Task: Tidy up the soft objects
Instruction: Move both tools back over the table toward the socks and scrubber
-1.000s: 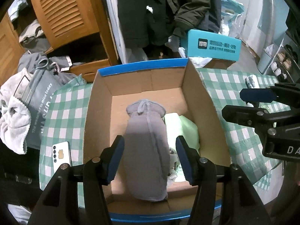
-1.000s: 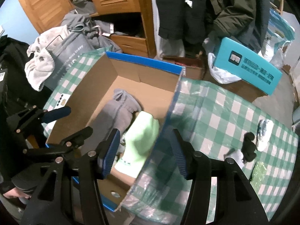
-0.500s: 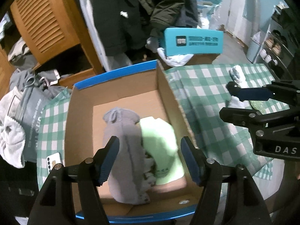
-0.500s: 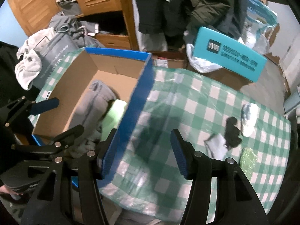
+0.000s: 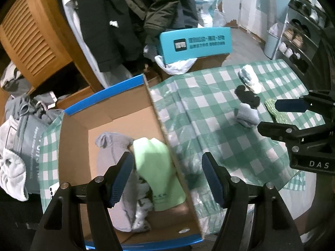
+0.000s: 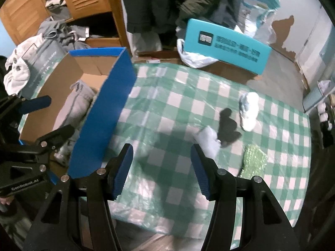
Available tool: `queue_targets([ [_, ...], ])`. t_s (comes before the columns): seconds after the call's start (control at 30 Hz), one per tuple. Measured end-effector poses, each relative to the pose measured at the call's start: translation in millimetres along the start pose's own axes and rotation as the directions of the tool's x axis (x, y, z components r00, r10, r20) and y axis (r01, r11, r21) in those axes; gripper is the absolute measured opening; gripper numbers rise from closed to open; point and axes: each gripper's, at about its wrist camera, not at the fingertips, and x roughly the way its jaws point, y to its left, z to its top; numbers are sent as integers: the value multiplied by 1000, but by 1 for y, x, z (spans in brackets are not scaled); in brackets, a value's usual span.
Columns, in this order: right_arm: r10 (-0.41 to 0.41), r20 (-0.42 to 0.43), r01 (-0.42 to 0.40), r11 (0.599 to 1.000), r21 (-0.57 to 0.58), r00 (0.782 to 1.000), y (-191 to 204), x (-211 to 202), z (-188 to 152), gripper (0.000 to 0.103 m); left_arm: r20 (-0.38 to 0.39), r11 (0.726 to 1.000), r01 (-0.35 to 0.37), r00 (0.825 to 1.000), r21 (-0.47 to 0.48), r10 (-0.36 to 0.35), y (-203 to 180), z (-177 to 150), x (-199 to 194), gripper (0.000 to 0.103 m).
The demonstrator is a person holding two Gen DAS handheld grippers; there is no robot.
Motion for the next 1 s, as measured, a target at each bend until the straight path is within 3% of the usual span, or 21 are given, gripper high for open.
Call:
queue_targets([
  [0.37, -23, -14, 24, 998, 63, 1000, -38, 2, -20, 57, -28, 997, 24, 999, 71, -23, -42, 10, 10, 74],
  [1.0, -62, -122, 92, 960, 265, 991, -145, 32, -67, 57, -123, 989, 70, 991, 132, -53, -101, 29, 53, 74],
])
